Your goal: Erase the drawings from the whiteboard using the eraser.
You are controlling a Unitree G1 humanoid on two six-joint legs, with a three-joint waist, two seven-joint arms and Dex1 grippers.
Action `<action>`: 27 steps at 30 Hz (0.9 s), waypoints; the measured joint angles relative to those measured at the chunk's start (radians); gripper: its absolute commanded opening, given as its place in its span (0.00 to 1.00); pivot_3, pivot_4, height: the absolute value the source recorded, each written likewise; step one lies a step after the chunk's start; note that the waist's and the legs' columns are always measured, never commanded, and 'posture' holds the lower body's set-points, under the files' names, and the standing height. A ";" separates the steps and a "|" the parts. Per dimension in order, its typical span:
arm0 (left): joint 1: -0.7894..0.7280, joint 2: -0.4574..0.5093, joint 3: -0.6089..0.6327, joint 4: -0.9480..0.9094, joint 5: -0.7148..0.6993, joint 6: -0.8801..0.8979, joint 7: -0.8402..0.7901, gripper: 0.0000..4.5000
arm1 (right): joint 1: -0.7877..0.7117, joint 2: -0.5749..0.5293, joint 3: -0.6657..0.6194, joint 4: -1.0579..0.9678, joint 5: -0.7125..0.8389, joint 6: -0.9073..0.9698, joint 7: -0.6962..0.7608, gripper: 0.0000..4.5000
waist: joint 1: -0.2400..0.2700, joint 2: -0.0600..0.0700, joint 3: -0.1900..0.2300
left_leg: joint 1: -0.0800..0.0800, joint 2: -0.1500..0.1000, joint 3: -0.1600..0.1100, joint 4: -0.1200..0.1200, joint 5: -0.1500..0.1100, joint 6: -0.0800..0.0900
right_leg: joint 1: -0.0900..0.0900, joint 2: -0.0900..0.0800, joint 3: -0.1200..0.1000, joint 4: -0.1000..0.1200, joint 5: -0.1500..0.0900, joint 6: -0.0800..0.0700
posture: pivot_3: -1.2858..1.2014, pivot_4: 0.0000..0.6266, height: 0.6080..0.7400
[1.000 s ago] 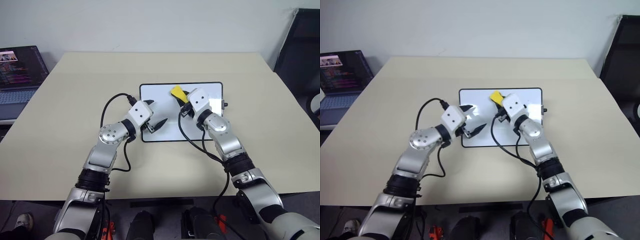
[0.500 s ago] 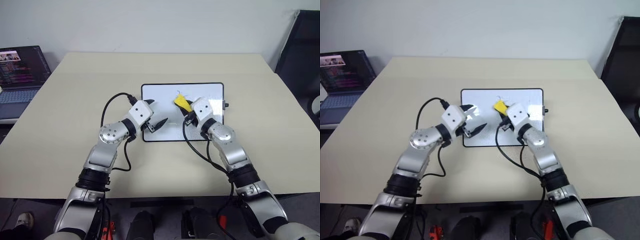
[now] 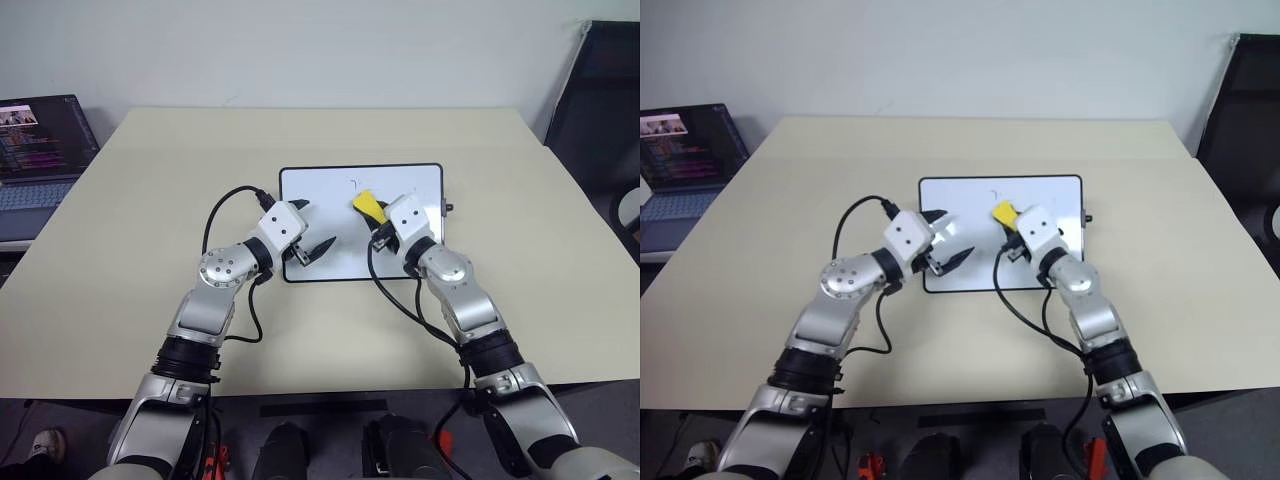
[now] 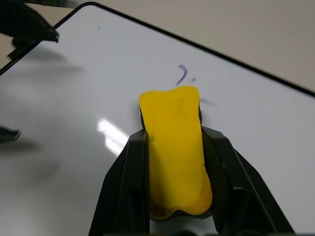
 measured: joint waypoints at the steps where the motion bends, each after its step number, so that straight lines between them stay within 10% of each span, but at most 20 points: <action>1: 0.000 0.000 0.000 0.001 0.000 0.000 0.000 1.00 | -0.023 0.004 -0.001 0.025 0.000 -0.009 -0.005 0.25 | 0.000 0.000 0.000 | 0.000 0.000 0.000 0.000 0.000 0.000 | 0.000 0.000 0.000 0.000 0.000 0.000 | 0.52 0.24 1.00; 27: 0.000 0.000 0.000 0.001 0.000 0.004 0.000 1.00 | -0.033 -0.026 -0.001 0.054 -0.036 -0.031 -0.035 0.25 | 0.007 0.000 0.000 | 0.000 0.000 0.000 0.001 0.000 0.000 | 0.001 -0.001 0.000 0.000 0.000 0.000 | 0.52 0.24 1.00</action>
